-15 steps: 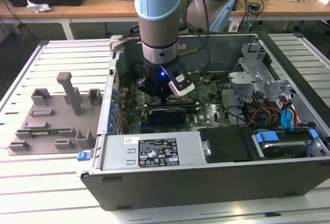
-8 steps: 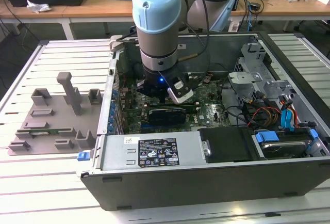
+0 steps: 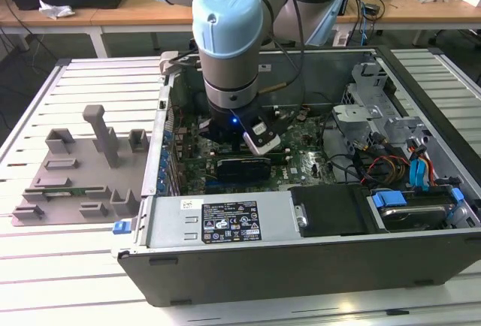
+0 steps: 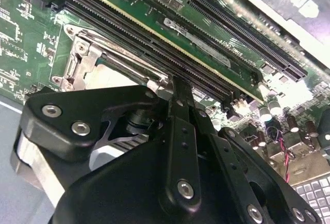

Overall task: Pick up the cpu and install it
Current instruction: 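Install the second cpu locking lever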

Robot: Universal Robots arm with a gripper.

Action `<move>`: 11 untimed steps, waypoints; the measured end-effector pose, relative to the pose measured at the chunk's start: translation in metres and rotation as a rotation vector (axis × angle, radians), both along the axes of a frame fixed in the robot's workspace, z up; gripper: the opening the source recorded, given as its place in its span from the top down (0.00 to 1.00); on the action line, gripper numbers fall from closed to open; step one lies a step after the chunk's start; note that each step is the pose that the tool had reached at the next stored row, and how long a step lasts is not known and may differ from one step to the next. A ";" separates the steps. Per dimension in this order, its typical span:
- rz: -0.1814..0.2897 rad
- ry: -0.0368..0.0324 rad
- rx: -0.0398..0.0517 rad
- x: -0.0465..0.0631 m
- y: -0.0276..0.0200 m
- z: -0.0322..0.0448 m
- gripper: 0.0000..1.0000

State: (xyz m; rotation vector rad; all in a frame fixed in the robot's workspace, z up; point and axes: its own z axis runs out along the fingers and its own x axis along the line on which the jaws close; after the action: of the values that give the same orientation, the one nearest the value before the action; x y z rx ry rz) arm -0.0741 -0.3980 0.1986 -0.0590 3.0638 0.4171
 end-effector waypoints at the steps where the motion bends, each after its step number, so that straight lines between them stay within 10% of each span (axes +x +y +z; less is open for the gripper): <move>1: 0.000 0.0000 0.0065 0.000 0.0000 -0.0001 0.89; 11: 0.000 0.0001 0.0088 0.000 -0.0001 0.0072 0.89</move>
State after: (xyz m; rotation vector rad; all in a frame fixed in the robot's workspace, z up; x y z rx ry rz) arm -0.0745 -0.3981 0.2058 -0.0584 3.0618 0.4305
